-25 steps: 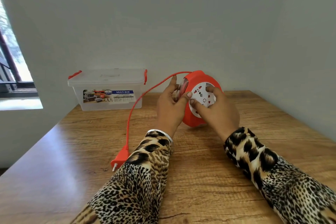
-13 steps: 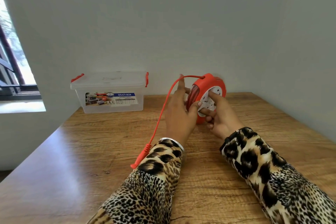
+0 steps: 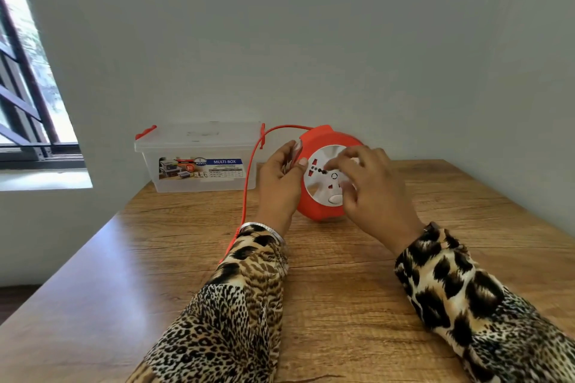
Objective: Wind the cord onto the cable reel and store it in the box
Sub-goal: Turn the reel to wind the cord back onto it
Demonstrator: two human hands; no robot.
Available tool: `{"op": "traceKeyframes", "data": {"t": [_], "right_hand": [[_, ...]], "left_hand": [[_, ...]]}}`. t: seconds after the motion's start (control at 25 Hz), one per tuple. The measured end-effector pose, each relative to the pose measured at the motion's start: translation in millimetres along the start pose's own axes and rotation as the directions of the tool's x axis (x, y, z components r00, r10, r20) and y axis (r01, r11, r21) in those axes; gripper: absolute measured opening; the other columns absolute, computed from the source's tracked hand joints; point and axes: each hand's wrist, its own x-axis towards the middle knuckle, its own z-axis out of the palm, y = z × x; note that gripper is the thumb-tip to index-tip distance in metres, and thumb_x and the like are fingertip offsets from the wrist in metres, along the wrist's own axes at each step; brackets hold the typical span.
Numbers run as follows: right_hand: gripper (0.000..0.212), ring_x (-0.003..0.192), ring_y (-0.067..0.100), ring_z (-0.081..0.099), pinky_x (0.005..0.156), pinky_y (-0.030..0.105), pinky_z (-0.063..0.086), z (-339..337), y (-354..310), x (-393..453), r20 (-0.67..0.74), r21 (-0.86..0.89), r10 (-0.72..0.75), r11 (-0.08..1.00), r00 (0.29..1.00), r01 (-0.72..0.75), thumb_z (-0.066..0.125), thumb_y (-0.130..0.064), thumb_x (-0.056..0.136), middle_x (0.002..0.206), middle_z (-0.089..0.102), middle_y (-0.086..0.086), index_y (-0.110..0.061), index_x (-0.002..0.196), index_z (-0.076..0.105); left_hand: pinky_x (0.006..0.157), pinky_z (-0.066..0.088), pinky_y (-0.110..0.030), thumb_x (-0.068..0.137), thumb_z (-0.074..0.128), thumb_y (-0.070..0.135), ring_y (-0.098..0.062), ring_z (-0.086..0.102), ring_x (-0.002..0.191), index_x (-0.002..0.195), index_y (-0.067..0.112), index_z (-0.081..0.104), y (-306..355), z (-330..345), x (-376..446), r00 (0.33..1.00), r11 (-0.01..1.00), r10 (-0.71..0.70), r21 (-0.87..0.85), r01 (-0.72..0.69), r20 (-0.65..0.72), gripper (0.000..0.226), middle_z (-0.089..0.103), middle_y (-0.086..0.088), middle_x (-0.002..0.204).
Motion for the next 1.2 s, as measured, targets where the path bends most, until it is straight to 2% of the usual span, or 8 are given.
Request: {"op": "traceKeyframes", "data": {"t": [0.16, 0.28, 0.52, 0.8, 0.92, 1.0, 1.12, 1.2], "right_hand": [[0.056, 0.130, 0.032, 0.028, 0.102, 0.048, 0.027, 9, 4, -1, 0.305, -0.198, -0.081, 0.969, 0.949, 0.147, 0.068, -0.011, 0.077, 0.151, 0.033, 0.011, -0.041, 0.123, 0.058], [0.064, 0.130, 0.035, 0.028, 0.099, 0.047, 0.028, 10, 14, -3, 0.350, -0.291, -0.131, 0.926, 0.927, 0.241, 0.073, -0.016, 0.077, 0.155, 0.027, 0.015, -0.046, 0.130, 0.051], [0.063, 0.113, 0.044, 0.051, 0.085, 0.053, 0.044, 3, 25, 0, 0.269, -0.309, -0.233, 0.898, 0.935, 0.313, 0.080, -0.011, 0.066, 0.129, 0.055, 0.024, -0.037, 0.122, 0.063], [0.065, 0.103, 0.041, 0.058, 0.079, 0.048, 0.045, 5, 38, -3, 0.201, -0.397, -0.317, 0.839, 0.927, 0.373, 0.078, -0.011, 0.070, 0.119, 0.060, 0.026, -0.038, 0.125, 0.059], [0.067, 0.098, 0.038, 0.061, 0.078, 0.044, 0.041, 4, 38, -5, 0.184, -0.438, -0.269, 0.839, 0.945, 0.324, 0.075, -0.013, 0.073, 0.114, 0.063, 0.026, -0.039, 0.131, 0.054], [0.070, 0.090, 0.035, 0.064, 0.075, 0.041, 0.041, 3, 36, -6, 0.175, -0.455, -0.227, 0.844, 0.958, 0.283, 0.078, -0.019, 0.074, 0.106, 0.067, 0.023, -0.039, 0.135, 0.050], [0.068, 0.075, 0.032, 0.066, 0.071, 0.040, 0.043, 1, 31, -8, 0.148, -0.431, -0.175, 0.875, 0.973, 0.222, 0.076, -0.030, 0.076, 0.093, 0.069, 0.017, -0.038, 0.137, 0.047], [0.064, 0.067, 0.028, 0.063, 0.070, 0.039, 0.042, 1, 28, -8, 0.122, -0.389, -0.109, 0.909, 0.986, 0.149, 0.066, -0.035, 0.082, 0.084, 0.068, 0.012, -0.037, 0.141, 0.041]], "left_hand": [[0.107, 0.046, -0.043, 0.097, 0.056, 0.010, -0.017, 0.055, 0.126, 0.139, 0.018, 0.051, 2, 1, -1, 0.998, 0.998, 0.029, 0.062, -0.032, 0.060, 0.044, 0.058, -0.001, 0.138], [0.104, 0.049, -0.045, 0.096, 0.057, 0.011, -0.020, 0.057, 0.124, 0.138, 0.020, 0.052, 4, 0, 1, 0.996, 0.995, 0.049, 0.081, -0.055, 0.080, 0.043, 0.059, -0.003, 0.137], [0.099, 0.053, -0.039, 0.096, 0.059, 0.017, -0.011, 0.059, 0.120, 0.134, 0.031, 0.056, 6, 1, 1, 0.982, 0.985, 0.088, 0.133, -0.111, 0.167, 0.041, 0.061, 0.008, 0.134], [0.102, 0.051, -0.039, 0.096, 0.058, 0.021, -0.012, 0.057, 0.124, 0.137, 0.031, 0.052, 6, 8, -5, 0.970, 0.976, 0.121, 0.153, -0.155, 0.209, 0.042, 0.058, 0.007, 0.137], [0.098, 0.051, -0.021, 0.097, 0.057, 0.026, -0.007, 0.054, 0.125, 0.139, 0.035, 0.049, 7, 12, -7, 0.966, 0.955, 0.149, 0.224, -0.196, 0.209, 0.043, 0.056, 0.016, 0.135], [0.088, 0.050, -0.009, 0.097, 0.056, 0.028, -0.003, 0.055, 0.119, 0.138, 0.038, 0.049, 8, 13, -9, 0.968, 0.942, 0.160, 0.263, -0.208, 0.194, 0.043, 0.056, 0.029, 0.121], [0.095, 0.052, -0.024, 0.097, 0.056, 0.029, 0.000, 0.058, 0.115, 0.130, 0.047, 0.053, 6, 16, -12, 0.973, 0.956, 0.153, 0.223, -0.190, 0.173, 0.038, 0.058, 0.033, 0.113], [0.096, 0.055, -0.034, 0.096, 0.058, 0.030, -0.004, 0.062, 0.114, 0.124, 0.048, 0.058, 4, 19, -12, 0.980, 0.977, 0.124, 0.152, -0.149, 0.158, 0.032, 0.065, 0.021, 0.119]]}}
